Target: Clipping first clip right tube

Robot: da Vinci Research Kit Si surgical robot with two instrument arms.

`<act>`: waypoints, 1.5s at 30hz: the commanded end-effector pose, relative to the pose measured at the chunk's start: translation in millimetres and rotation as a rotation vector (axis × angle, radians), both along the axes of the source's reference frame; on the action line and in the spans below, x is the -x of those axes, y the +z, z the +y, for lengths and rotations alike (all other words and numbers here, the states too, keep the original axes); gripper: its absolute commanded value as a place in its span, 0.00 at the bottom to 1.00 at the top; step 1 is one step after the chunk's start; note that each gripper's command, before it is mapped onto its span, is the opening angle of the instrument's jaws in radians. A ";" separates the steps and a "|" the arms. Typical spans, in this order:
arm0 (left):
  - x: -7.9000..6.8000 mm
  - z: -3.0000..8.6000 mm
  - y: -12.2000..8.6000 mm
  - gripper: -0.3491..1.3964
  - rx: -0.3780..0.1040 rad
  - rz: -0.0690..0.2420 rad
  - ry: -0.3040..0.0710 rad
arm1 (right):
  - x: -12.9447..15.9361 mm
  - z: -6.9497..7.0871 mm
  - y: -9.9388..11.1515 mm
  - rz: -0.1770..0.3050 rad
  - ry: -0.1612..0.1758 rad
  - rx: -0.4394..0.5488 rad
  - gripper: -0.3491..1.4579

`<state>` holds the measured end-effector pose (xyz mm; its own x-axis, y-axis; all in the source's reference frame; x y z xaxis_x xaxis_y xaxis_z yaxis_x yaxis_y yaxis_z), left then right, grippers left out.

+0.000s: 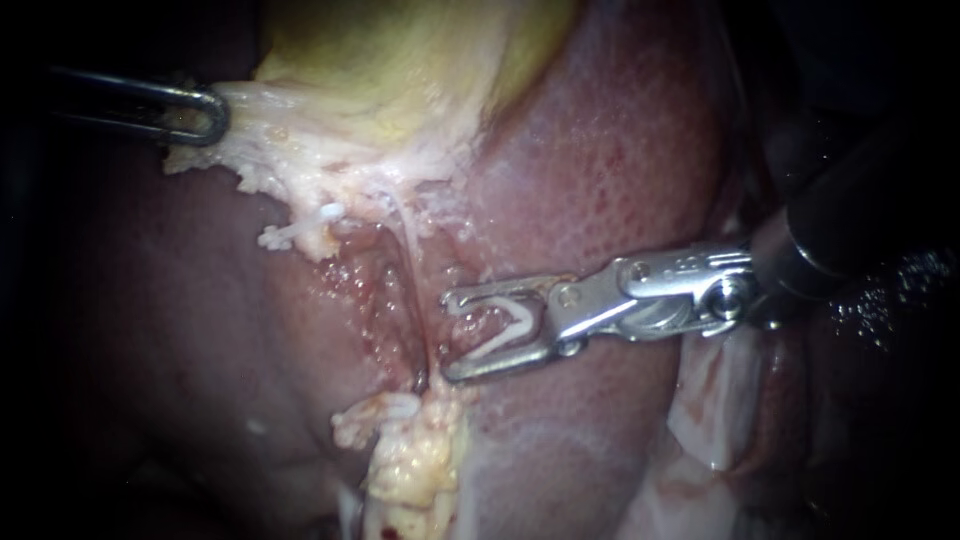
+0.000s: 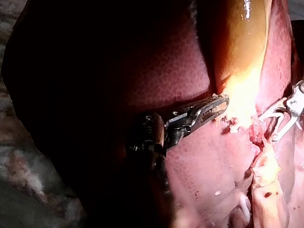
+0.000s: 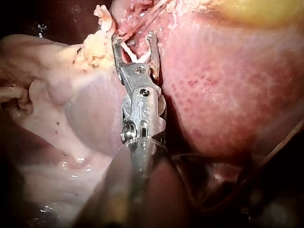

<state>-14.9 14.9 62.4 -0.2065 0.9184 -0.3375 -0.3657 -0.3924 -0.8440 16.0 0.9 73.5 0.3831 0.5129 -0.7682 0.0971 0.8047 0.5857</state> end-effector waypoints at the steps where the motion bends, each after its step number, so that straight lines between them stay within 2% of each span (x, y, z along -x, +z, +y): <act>1: 0.0 0.0 0.0 0.00 0.000 0.000 0.000 | -0.2 -0.3 0.2 0.003 0.002 -0.014 0.45; 10: 0.0 0.0 0.0 0.00 0.000 0.000 0.000 | -2.8 -2.7 1.5 0.087 -0.012 -0.138 0.45; 12: 0.0 0.0 0.0 0.00 0.000 0.000 0.000 | -3.2 -2.8 1.4 0.100 0.002 -0.153 0.45; 16: 0.1 -0.1 0.0 0.00 0.000 0.000 0.000 | -3.7 -2.9 1.0 0.112 0.052 -0.165 0.45; 22: 0.1 -0.1 0.1 0.00 0.000 0.000 -0.001 | -3.6 -2.8 0.0 0.128 0.064 -0.184 0.46; 31: 0.1 -0.1 0.1 0.00 0.001 0.001 -0.001 | -3.7 -3.6 -2.6 0.173 0.031 -0.222 0.45; 35: 0.0 -0.1 0.1 0.00 0.001 0.000 -0.001 | -3.6 -4.0 -3.3 0.173 0.019 -0.242 0.44; 41: 0.0 -0.1 0.0 0.00 0.001 0.001 -0.001 | -3.5 -4.2 -4.0 0.179 -0.012 -0.267 0.41; 45: 0.0 -0.1 0.0 0.00 0.001 0.001 -0.001 | -3.3 -4.2 -4.1 0.189 -0.047 -0.283 0.39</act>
